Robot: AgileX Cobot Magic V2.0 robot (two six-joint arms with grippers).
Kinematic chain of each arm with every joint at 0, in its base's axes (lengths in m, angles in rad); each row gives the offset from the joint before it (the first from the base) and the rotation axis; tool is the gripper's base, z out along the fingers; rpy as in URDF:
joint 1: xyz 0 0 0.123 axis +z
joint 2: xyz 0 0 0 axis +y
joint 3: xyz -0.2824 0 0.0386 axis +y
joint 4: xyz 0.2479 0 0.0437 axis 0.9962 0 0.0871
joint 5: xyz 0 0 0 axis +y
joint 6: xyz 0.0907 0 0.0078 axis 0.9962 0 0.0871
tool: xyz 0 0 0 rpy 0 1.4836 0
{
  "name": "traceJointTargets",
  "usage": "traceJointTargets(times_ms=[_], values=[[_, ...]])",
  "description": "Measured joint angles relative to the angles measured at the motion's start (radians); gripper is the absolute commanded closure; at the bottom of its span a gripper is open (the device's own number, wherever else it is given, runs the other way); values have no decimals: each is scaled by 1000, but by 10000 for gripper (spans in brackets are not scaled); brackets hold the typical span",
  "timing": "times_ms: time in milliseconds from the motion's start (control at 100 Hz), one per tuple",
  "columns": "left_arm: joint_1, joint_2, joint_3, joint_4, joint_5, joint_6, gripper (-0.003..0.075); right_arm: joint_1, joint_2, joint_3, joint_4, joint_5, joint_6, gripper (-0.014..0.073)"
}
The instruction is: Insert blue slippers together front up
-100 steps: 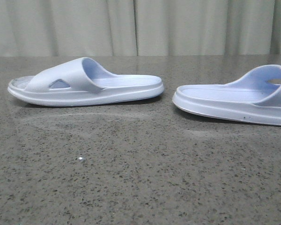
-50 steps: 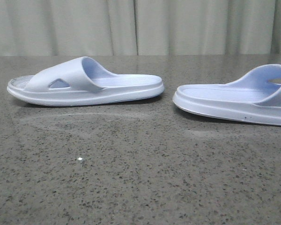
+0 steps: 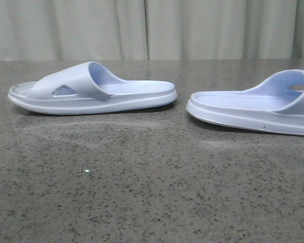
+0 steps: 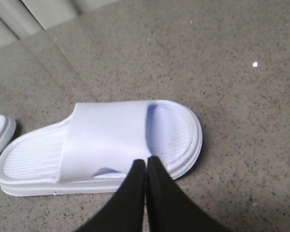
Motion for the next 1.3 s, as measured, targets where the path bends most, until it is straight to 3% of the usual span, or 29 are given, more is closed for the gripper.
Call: traceJointTargets(times_ms=[90,160,290,760,950,1090,1300], values=[[0,47,-15,-29,16,12,592,0,39,-23,-9,35,0,377],[0,80,-25,-48,27,21,535,0,57,-35,-13,52,0,315],[0,136,-44,-76,44,41,487,0,92,-54,-45,54,0,315],[0,346,-151,-106,111,120,483,-4,461,-210,-97,52,0,315],[0,411,-171,-138,112,166,483,-71,582,-248,-97,54,-2,315],[0,461,-177,-195,112,225,483,-124,620,-266,-64,80,-82,315],[0,524,-179,-308,103,335,483,-196,675,-287,96,121,-254,315]])
